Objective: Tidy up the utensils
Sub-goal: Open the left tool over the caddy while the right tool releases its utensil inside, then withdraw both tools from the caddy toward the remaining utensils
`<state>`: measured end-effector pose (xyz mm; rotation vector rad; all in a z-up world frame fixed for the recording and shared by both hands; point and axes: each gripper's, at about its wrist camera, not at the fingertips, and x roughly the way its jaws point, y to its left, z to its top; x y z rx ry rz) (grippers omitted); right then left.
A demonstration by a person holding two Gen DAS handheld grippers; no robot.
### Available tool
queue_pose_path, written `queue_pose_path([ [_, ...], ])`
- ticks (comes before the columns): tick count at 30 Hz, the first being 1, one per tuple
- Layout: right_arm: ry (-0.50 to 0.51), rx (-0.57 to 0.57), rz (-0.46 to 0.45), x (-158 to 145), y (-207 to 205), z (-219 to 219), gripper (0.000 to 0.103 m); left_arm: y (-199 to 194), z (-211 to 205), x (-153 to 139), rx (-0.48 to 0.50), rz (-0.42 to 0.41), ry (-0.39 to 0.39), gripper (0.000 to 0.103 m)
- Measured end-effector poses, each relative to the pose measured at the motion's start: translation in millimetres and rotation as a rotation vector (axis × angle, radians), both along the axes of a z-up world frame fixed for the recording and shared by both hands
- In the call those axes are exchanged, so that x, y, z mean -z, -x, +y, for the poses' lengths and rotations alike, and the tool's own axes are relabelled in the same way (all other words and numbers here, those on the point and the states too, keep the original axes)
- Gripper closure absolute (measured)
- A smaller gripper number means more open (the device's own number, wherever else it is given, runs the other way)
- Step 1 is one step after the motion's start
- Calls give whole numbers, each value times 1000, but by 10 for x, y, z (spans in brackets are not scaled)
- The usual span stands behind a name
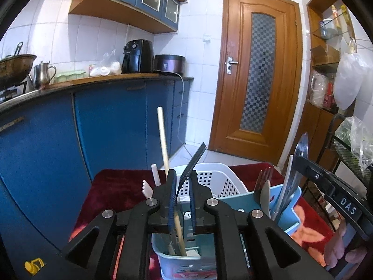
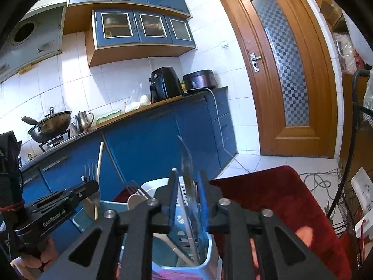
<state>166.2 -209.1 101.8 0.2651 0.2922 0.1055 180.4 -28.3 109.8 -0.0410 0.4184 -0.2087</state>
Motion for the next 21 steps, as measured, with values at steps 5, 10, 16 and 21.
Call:
queue_pose_path([
  [5,-17,-6,-10,-62,111,-18,74,82,20,-43,6,-5,14,90],
  [10,-35,-5,-17,-128,232,-7,68,159,69,-100,12,-12,29,78],
  [16,-55,-18,14,-110,366,-3,63,331,90,-147,22,-23,36,70],
  [21,-61,-19,53,-55,487,1,63,496,110,-161,27,-25,29,67],
])
